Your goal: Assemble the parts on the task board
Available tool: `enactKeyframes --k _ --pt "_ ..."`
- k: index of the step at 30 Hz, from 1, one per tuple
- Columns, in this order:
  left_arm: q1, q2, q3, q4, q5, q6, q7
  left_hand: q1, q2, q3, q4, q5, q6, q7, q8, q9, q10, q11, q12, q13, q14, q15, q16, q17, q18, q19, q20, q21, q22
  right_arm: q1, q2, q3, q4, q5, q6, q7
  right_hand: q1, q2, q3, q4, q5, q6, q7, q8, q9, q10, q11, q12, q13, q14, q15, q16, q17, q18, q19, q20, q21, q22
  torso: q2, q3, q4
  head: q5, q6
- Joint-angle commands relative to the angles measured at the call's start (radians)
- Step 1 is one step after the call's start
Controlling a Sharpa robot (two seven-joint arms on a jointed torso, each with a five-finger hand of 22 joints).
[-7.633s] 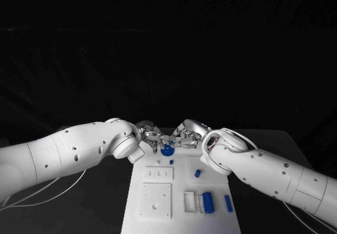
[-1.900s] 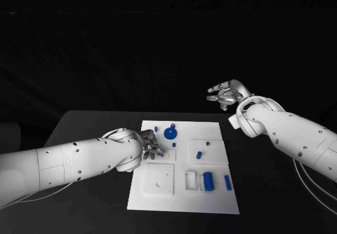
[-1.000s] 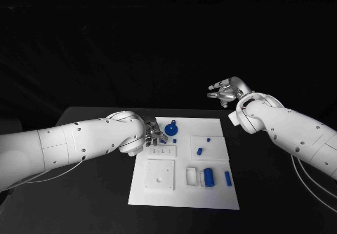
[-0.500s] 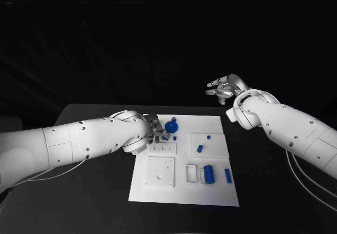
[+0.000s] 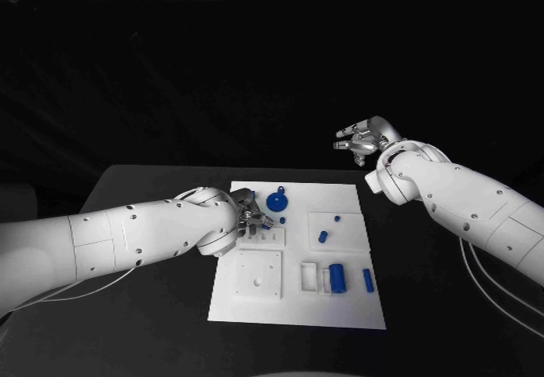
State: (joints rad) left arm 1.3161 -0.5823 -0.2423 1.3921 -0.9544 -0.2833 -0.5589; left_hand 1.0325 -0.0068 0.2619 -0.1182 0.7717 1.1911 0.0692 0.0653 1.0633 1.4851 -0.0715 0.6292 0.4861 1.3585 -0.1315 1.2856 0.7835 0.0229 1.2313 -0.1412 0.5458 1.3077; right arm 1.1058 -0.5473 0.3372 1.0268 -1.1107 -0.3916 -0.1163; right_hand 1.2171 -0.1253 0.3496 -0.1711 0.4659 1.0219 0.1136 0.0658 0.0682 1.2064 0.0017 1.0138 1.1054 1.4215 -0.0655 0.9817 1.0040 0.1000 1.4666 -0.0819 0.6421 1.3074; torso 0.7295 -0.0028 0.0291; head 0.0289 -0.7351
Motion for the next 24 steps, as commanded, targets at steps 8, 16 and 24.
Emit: enactKeyframes --k 8,16,24 --pt "-0.014 -0.013 0.0 0.018 -0.007 -0.033 -0.008 0.003 0.005 0.093 -0.094 0.004 0.191 -0.122 0.002 0.002 0.028 -0.022 0.006 0.001 0.007 0.0 0.005 0.001 0.012 0.002 0.004 0.006 0.019 0.003 0.014 0.0 -0.022 0.001 0.011 0.001 -0.011 0.001 -0.004 -0.004 0.009 0.005 0.002 -0.003 -0.001 -0.006 0.0 0.001 -0.002 -0.001 -0.003 -0.001 -0.003 0.014 0.049 -0.005 -0.004 0.068 -0.001 0.0013 0.0001 0.0 -0.008" --pt "-0.021 -0.023 0.0 0.027 -0.001 -0.006 -0.012 0.002 0.007 0.092 -0.09 -0.005 0.188 -0.121 0.002 0.002 0.028 -0.022 0.003 -0.001 0.004 0.001 0.002 -0.005 0.014 0.0 0.006 0.007 0.019 0.004 0.015 0.0 -0.029 0.002 0.013 0.001 -0.011 0.001 -0.004 -0.004 0.009 0.005 0.002 -0.003 -0.001 -0.006 0.0 0.001 -0.002 -0.001 -0.003 -0.001 -0.003 0.014 0.049 -0.005 -0.004 0.068 0.001 0.0002 -0.0014 0.002 -0.01" --pt "-0.023 -0.029 0.0 0.032 -0.007 0.002 -0.014 0.004 0.007 0.091 -0.089 -0.005 0.188 -0.121 0.002 0.0 0.029 -0.022 0.002 -0.001 0.004 0.001 0.002 -0.006 0.014 -0.001 0.006 0.007 0.019 0.005 0.013 0.0 -0.029 0.002 0.016 -0.001 -0.011 0.001 -0.007 -0.003 0.011 0.005 0.002 -0.003 -0.001 -0.005 0.0 0.002 -0.002 -0.001 -0.003 -0.001 -0.002 0.013 0.049 -0.005 -0.004 0.068 0.0 0.0014 -0.0004 0.001 -0.014"
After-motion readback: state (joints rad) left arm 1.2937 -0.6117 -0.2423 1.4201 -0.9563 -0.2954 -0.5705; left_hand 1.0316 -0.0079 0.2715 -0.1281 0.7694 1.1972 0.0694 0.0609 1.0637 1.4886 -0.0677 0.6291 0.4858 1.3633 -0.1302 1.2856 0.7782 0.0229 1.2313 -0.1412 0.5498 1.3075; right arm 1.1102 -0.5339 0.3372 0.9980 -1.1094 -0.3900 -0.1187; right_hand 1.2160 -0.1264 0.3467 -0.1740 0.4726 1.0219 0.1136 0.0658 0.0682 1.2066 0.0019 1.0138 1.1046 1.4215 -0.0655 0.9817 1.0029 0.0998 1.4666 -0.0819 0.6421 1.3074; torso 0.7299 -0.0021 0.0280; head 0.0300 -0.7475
